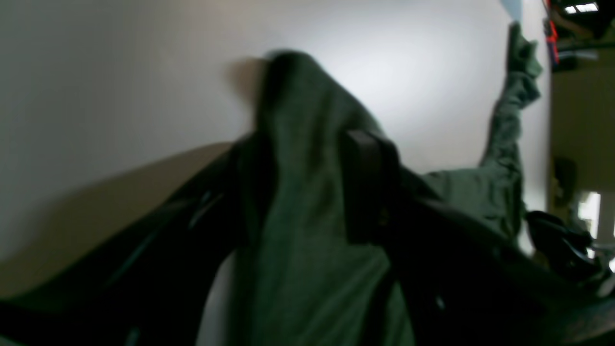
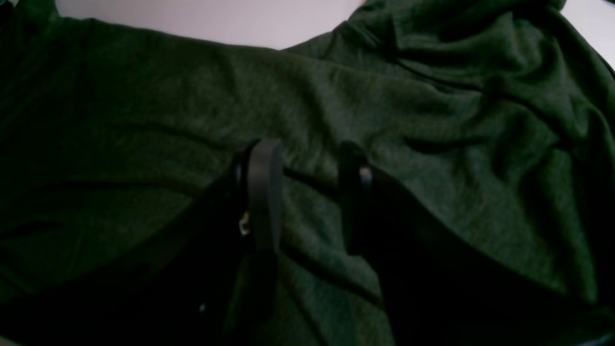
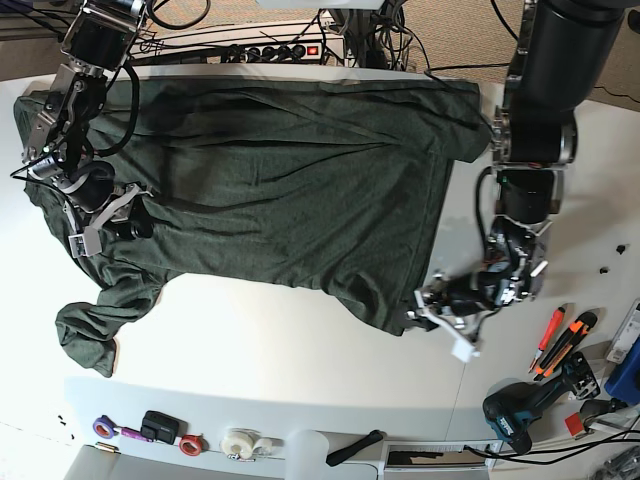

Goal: Layout the t-shirt on the table in an organized manner, then fold the t-shirt properly
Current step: 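Grasp the hem side of the shirt with both grippers and lift it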

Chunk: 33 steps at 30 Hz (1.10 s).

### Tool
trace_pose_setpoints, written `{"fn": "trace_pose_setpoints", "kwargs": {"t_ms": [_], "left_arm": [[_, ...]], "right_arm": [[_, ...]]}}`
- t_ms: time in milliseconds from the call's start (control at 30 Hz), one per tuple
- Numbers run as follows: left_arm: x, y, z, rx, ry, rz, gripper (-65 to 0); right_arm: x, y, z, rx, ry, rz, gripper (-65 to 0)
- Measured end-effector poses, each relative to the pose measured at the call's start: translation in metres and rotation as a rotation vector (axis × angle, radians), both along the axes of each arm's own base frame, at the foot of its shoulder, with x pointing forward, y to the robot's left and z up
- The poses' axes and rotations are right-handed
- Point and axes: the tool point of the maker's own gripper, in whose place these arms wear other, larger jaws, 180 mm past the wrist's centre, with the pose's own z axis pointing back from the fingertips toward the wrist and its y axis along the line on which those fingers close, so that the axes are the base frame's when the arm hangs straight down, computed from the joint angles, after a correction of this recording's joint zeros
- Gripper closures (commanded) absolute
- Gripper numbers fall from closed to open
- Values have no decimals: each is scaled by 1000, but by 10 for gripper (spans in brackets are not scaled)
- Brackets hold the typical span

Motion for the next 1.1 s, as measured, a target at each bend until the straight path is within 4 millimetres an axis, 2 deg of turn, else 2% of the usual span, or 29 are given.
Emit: {"fn": "trace_pose_setpoints", "kwargs": {"t_ms": [100,200,267,300,333,533,600,667,700,800,900,1100], "left_arm": [[-1,-12,0,-7,-1,-18,-255],[0,-12,0,0,-11,-17,-236],[0,-11,0,5,-14,-15,-140],[0,-10,-1,10,-13,-15,-55],[0,-10,-1,11,-15,-10,0],[4,-8,1,6,-33,8,0],[4,-8,1,7,-33,9,0],[4,-8,0,12,-35,9,0],[4,-7,-1,26,-37,6,0],[3,-6,-3,44,-37,-2,0],[3,-7,-3,45,-37,-4,0],[2,-8,-3,56,-50,-24,0]], "right_arm": [[0,0,0,0,0,0,-201],[0,0,0,0,0,0,-201],[0,0,0,0,0,0,-201],[0,0,0,0,1,0,-201],[0,0,0,0,0,0,-201],[1,-4,0,-30,-8,-7,-201],[2,-20,-2,-92,6,-54,-202],[3,-46,4,-140,-1,-152,-203],[5,-55,10,-143,-20,-179,-216],[13,-75,31,-139,-80,-239,-339],[27,-83,47,-109,-155,-270,-346],[55,-122,26,-1,-99,-359,-346]]}}
